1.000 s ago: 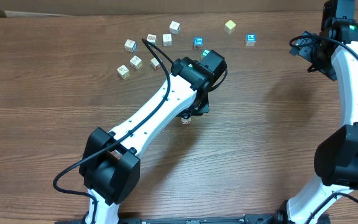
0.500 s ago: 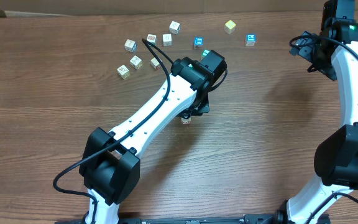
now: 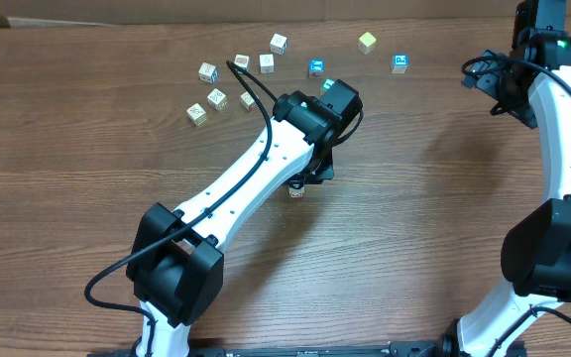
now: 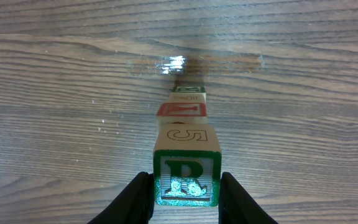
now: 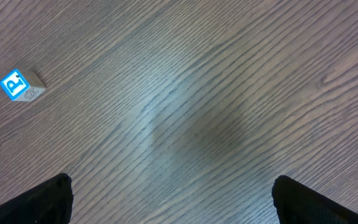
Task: Form a tower
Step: 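Open the left gripper to release the R block on the stack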
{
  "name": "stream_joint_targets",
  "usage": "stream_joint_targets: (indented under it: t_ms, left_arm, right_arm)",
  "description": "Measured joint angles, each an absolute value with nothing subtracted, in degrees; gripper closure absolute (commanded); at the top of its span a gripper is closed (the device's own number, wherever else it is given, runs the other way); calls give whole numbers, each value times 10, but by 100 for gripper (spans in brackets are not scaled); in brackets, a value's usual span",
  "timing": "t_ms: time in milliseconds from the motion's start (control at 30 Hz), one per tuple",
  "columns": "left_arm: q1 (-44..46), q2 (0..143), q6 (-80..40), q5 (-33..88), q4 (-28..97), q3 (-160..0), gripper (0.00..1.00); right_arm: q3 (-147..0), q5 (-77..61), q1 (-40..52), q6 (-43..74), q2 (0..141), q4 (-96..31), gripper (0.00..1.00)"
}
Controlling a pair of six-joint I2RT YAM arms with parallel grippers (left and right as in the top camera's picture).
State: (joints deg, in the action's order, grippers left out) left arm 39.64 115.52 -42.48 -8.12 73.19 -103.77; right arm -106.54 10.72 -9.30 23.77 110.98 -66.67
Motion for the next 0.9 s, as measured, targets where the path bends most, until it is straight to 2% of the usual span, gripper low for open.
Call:
stream_joint_targets:
  t_ms: [900]
  left_arm:
    - [379, 1155, -424, -62, 732, -1038, 73]
  right_arm:
    - [-1065, 107, -93, 238, 1110, -667, 0]
